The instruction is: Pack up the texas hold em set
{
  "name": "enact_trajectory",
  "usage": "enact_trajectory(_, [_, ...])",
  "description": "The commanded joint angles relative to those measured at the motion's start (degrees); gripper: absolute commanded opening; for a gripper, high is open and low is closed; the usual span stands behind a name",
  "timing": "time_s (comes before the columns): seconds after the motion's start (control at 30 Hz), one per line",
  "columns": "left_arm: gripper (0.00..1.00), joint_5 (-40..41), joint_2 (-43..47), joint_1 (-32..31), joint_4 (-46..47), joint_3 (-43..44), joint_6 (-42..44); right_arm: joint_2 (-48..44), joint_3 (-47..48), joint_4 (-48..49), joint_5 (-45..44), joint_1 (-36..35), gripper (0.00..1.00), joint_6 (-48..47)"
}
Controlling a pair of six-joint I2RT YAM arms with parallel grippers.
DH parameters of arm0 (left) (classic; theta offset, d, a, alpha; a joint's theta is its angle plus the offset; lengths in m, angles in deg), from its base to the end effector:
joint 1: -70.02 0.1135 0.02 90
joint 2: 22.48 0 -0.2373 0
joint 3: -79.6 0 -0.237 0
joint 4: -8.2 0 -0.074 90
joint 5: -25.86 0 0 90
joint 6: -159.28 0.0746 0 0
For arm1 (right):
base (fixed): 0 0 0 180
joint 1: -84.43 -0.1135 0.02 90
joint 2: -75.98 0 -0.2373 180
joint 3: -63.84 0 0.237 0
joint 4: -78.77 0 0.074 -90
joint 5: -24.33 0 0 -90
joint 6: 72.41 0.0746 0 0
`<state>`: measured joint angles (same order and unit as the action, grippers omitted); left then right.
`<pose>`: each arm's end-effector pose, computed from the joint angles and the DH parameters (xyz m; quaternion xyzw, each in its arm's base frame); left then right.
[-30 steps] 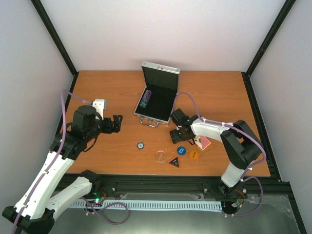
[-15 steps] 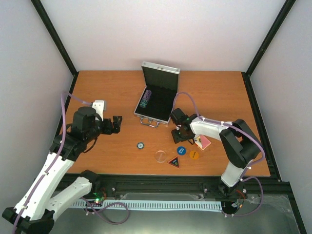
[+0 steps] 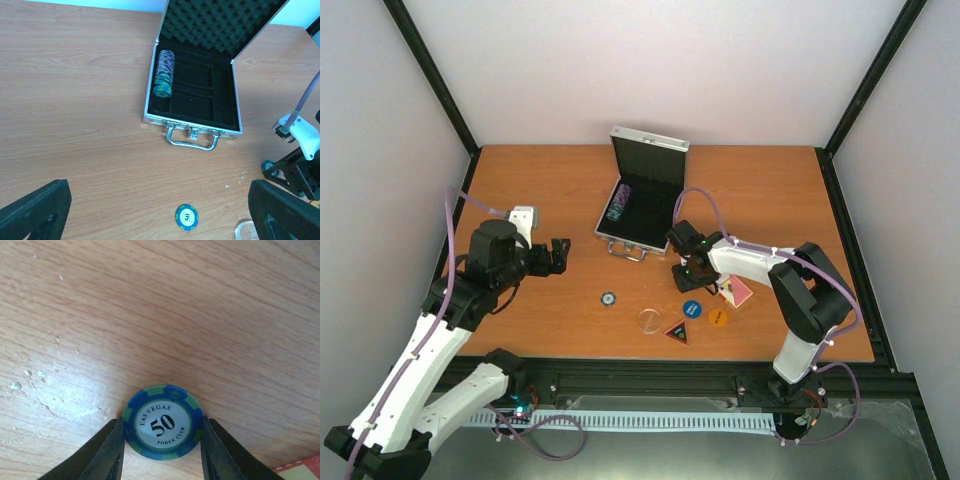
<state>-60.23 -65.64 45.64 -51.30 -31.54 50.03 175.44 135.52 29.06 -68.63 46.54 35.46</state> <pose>0.1695 -0.0712 0.2960 0.0234 0.8814 -0.1470 0.4482 0.2398 0.1817 0.0921 -0.1700 0.9791 0.0282 0.1083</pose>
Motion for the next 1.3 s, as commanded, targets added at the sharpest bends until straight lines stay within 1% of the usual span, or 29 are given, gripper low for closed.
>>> enact_trajectory(0.0, [1.0, 0.26, -0.05, 0.3, 0.22, 0.79, 0.26, 1.46, -0.99, -5.12, 3.2, -0.53, 0.36, 0.4])
enact_trajectory(0.3, [1.0, 0.47, -0.64, 0.3, -0.11, 2.38, 0.74, -1.16, 3.32, -8.43, 2.35, -2.43, 0.36, 0.99])
enact_trajectory(0.53, [1.0, 0.89, -0.53, 0.3, -0.42, 2.91, 0.93, -0.87, 4.16, -8.77, 1.8, -3.42, 0.36, 1.34])
enact_trajectory(0.57, [1.0, 0.9, -0.38, 0.3, -0.47, 2.85, 0.88, -0.74, 4.11, -8.68, 1.66, -3.42, 0.41, 1.37])
enact_trajectory(0.63, [1.0, 0.79, -0.31, 0.3, -0.45, 2.68, 0.89, -0.51, 4.07, -8.55, 1.09, -3.42, 0.58, 1.63])
enact_trajectory(0.67, [1.0, 0.82, -0.26, 0.3, -0.51, 2.62, 0.88, -0.57, 4.02, -8.34, 0.88, -3.42, 0.64, 1.72])
enact_trajectory(0.73, [1.0, 0.88, -0.09, 0.3, -0.57, 2.5, 0.81, -0.45, 3.88, -8.16, 0.64, -3.41, 0.71, 1.94])
enact_trajectory(0.8, [1.0, 0.97, 0.14, 0.3, -0.68, 2.46, 0.85, -0.05, 3.69, -7.77, 1.0, -3.46, 0.73, 1.81])
enact_trajectory(1.07, [1.0, 1.24, 0.43, 0.3, -0.69, 1.85, 0.74, 3.57, 2.17, -5.2, 2.78, -3.38, 0.74, 1.24])
enact_trajectory(1.17, [1.0, 1.26, 0.58, 0.34, -0.79, 1.88, 0.74, 4.81, 1.5, -4.78, 1.95, -3.42, 0.67, 1.17])
enact_trajectory(1.23, [1.0, 1.45, 0.85, 0.3, -0.91, 1.97, 0.7, 5.11, 0.7, -4.01, 1.6, -3.42, 0.6, 1.25])
enact_trajectory(1.27, [1.0, 1.46, 0.94, 0.37, -0.99, 1.98, 0.73, 5.24, 0.34, -3.66, 1.43, -3.42, 0.58, 1.32])
